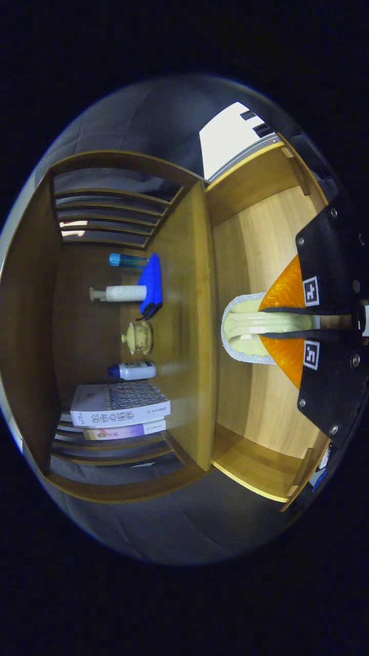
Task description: Pull open the drawer, take out the items inside it, and place them on the countertop above the cabinet.
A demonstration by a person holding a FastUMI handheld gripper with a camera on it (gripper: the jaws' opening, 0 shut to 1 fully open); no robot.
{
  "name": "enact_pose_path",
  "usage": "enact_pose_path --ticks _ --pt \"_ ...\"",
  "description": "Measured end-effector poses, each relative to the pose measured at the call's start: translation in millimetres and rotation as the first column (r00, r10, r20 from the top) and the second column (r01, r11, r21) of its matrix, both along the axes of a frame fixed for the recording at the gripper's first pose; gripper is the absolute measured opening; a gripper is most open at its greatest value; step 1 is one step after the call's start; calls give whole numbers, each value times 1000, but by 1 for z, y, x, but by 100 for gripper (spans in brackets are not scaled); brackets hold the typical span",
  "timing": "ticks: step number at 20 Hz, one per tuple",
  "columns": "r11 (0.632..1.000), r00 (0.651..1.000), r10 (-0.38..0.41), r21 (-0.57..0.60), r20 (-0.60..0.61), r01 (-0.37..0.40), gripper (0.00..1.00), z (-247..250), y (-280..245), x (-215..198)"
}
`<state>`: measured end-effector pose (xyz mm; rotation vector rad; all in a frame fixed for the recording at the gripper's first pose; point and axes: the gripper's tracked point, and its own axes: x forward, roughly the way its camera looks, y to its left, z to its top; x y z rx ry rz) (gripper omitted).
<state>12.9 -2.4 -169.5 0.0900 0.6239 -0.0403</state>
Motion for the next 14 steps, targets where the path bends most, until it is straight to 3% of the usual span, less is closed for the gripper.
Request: enact_pose_path --ticks 10,14 --pt "993 985 -72 107 159 55 10 72 -18 35" --pt "987 978 -86 147 191 58 10 76 -23 63"
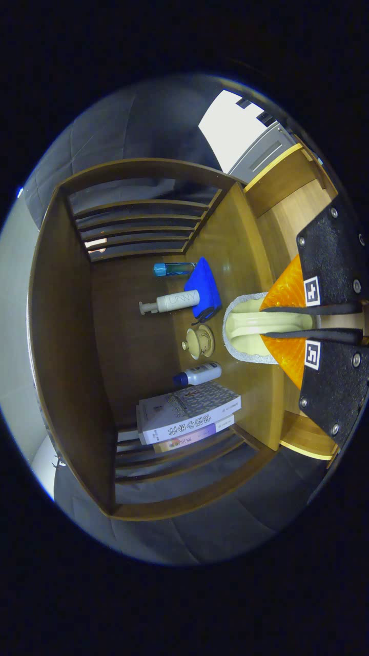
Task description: Pull open the drawer, take out the items inside it, and place them on the countertop above the cabinet.
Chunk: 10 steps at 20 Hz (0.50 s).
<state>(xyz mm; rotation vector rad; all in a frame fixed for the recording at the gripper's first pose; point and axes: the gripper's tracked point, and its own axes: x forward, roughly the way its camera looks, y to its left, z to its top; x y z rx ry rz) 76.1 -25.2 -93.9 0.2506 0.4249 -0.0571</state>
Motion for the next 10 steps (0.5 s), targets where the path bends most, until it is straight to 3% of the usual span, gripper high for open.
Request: enact_pose_path --ticks 4,10 --pt "1000 999 15 -14 39 -14 10 -5 3 35" --pt "984 996 70 -166 53 -60 12 -16 6 74"
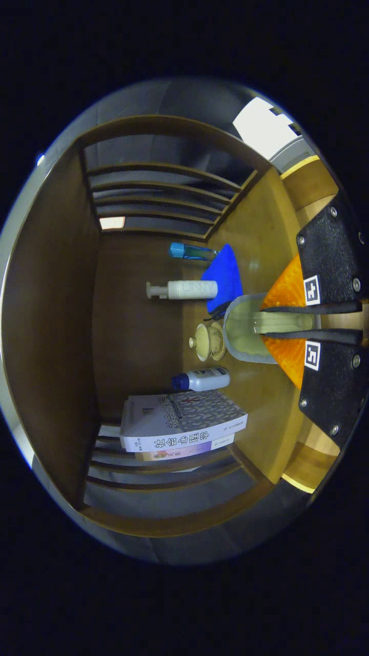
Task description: Pull open the drawer, take out the items inside it, and place them on the countertop above the cabinet.
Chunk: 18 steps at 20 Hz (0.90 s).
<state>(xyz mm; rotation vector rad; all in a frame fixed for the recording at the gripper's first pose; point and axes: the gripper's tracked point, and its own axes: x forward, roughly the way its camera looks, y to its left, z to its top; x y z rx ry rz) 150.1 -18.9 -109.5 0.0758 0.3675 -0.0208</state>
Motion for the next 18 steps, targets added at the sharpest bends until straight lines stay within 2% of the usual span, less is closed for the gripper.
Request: enact_pose_path --ticks 7,11,14,17,18 --pt "1000 1000 8 8 -17 -8 14 -20 -2 40" --pt "999 1000 -14 34 -7 14 17 -21 -10 60" --pt "996 1000 -11 89 -4 12 21 -22 -13 67" --pt "998 999 -22 65 -43 25 24 -38 -21 65" --pt "998 999 -10 61 -48 13 32 -41 -21 63"
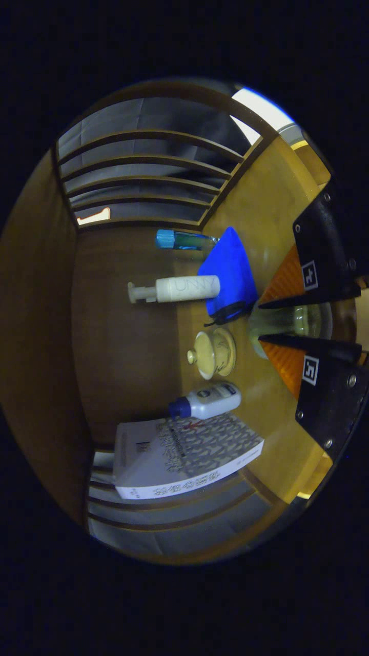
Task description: Pull open the drawer, take out the items inside it, and place them on the countertop above the cabinet.
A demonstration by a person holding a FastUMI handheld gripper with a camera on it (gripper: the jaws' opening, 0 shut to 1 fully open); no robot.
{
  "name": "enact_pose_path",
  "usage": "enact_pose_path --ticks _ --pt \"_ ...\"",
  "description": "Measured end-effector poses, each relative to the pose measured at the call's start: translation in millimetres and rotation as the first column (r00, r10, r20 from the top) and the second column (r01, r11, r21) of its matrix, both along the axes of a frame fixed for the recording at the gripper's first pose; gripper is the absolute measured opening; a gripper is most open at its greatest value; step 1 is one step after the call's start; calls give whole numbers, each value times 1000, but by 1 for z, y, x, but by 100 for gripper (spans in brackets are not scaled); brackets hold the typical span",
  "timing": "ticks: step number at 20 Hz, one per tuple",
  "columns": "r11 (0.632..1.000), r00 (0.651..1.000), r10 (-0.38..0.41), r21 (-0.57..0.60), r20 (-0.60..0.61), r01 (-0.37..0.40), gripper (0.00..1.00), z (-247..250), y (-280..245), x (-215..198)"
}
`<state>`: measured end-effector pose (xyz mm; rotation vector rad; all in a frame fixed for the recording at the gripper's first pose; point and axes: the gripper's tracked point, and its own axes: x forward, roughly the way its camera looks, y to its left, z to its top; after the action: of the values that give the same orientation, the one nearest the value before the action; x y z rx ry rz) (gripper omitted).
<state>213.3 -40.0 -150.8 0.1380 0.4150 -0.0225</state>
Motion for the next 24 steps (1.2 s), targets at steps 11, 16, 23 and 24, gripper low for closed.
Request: enact_pose_path --ticks 11,16,23,24 --pt "987 899 -108 151 424 47 95 128 -26 -124" --pt "997 869 -61 67 491 32 95 146 -5 -212" --pt "996 874 65 19 482 -85 95 106 46 -302" --pt "995 881 85 5 465 -99 95 94 53 -311"
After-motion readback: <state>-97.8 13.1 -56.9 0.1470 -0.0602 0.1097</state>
